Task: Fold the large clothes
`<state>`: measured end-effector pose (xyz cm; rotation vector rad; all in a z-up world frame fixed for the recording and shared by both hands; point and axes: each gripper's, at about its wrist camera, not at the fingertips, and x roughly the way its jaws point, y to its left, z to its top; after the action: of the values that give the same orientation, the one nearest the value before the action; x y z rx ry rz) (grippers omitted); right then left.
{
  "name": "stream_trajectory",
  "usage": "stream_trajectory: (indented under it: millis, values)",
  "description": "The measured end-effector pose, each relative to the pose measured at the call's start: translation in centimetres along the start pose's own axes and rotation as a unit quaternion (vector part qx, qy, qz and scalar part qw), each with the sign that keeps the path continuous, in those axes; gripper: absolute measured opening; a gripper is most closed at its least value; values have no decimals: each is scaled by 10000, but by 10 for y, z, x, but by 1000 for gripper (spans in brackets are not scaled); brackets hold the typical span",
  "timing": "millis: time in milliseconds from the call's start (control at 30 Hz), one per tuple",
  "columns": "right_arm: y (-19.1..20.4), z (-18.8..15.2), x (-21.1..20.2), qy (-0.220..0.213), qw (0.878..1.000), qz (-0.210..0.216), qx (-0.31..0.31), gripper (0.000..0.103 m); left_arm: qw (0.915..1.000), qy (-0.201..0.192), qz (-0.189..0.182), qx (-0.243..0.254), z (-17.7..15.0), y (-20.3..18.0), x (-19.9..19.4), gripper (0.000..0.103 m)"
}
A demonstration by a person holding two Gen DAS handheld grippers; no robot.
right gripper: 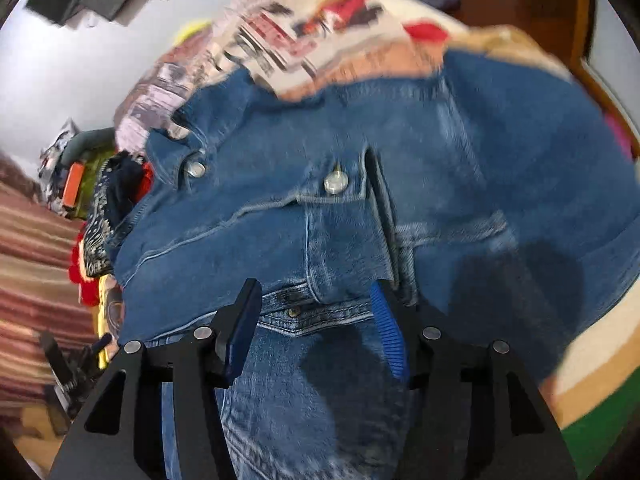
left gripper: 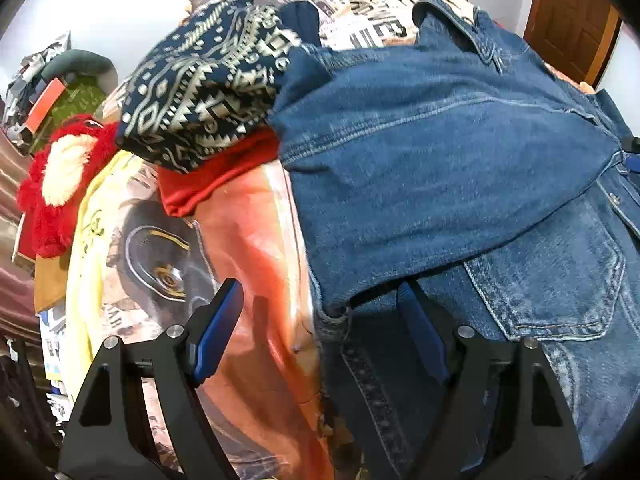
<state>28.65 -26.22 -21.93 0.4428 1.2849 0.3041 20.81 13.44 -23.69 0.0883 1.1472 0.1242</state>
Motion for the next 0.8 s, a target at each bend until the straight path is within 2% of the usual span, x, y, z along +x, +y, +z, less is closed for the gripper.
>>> stream_trajectory:
  millis: [200,300,400,533,633,667,733,800]
  values:
    - [0,4,6,-27,9993,-16,367,54,9993,178,-196,-271,-2,10,13,79]
    - [7,-3,3,28,9996,-167,235,54,9986,179,-249,-429,-6,15,15,79]
    - [4,-11,-1,19,9997,-34,241,54,9982,186,-296,-492,-10,17,16,79]
    - [-6,-2,4,-127,9984,119,534,53,9981,239,-304,-473,-10,17,17,79]
    - [-7,6,9,-174,9971,85,731,42,9985,190,-228,-467,-8,16,13,79]
    - [-5,8,10,-223,9972,25,706,39,9985,175,-220,-471,-7,16,12,79]
    - [0,12,10,-361,9979,-120,530,26,9985,175,-208,-485,-6,16,12,79]
    - [8,14,5,-512,9980,-102,348,21,9984,201,-178,-500,-4,15,13,79]
